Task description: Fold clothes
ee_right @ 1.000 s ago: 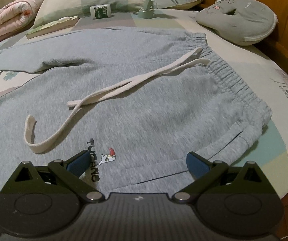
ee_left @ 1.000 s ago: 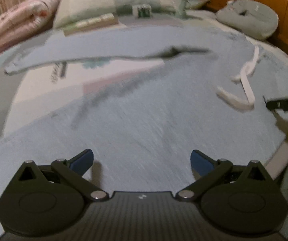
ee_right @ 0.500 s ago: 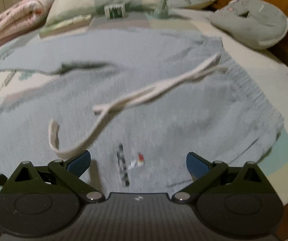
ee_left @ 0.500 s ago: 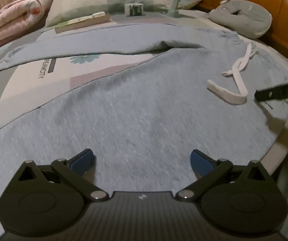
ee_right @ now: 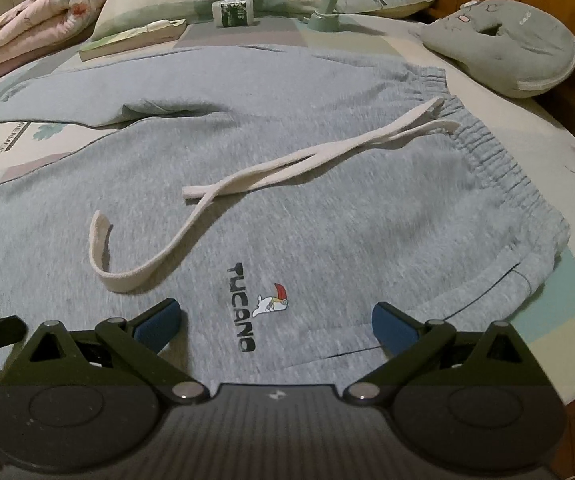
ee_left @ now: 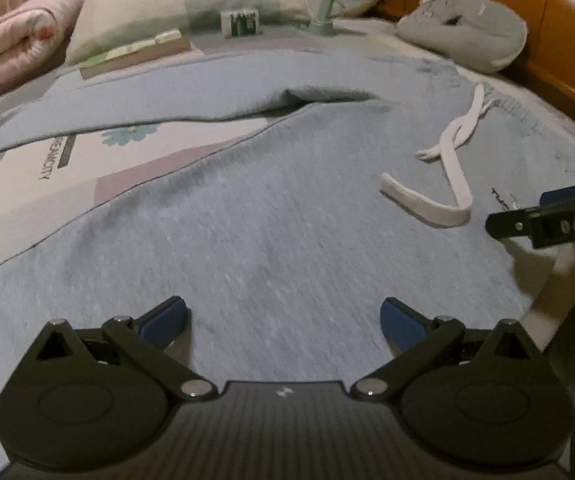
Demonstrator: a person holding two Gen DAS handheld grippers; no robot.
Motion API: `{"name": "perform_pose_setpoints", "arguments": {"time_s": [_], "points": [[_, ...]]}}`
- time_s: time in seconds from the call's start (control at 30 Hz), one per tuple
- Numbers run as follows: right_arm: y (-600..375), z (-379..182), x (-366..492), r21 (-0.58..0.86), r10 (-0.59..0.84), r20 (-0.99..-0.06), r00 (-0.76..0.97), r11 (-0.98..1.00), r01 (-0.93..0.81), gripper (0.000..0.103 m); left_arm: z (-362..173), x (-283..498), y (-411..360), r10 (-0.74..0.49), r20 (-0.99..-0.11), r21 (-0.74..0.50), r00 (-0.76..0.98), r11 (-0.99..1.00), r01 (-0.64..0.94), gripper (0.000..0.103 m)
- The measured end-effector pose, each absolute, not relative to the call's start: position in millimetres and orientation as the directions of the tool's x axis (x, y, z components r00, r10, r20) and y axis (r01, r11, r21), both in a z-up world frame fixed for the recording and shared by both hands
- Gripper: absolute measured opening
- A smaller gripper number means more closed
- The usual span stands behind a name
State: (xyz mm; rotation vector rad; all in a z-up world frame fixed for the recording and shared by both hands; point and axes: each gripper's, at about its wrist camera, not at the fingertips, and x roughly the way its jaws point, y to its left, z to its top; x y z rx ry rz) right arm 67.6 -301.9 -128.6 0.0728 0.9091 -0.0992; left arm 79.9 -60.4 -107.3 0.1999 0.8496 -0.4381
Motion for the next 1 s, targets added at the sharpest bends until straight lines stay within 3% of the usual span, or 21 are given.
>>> {"name": "perform_pose_setpoints", "arguments": {"time_s": [0.3, 0.6, 0.77, 0.87, 1.0], "points": [[-302, -129, 69, 0.025, -0.049, -0.785, 0.618, 0.994, 0.111, 0.103, -88, 95, -50, -0.249, -0.753, 0.004, 0.609, 0.924, 0.383, 0.102], [-300, -128, 72, 0.020, -0.055, -0.794, 0.606, 0.993, 0.116, 0.103, -100, 79, -48, -0.291, -0.779, -0.013, 0.555, 0.893, 0.450, 0.102], [-298, -128, 75, 0.011, -0.063, -0.810, 0.583, 0.992, 0.123, 0.103, -88, 82, -50, -0.296, -0.741, 0.008, 0.603, 0.894, 0.448, 0.102], [-296, -128, 76, 0.002, -0.074, -0.815, 0.575, 0.992, 0.130, 0.103, -100, 86, -54, -0.330, -0.767, -0.036, 0.551, 0.879, 0.476, 0.102], [-295, -127, 79, -0.005, -0.084, -0.825, 0.559, 0.990, 0.142, 0.103, -110, 77, -58, -0.316, -0.748, 0.001, 0.583, 0.879, 0.478, 0.102]]}}
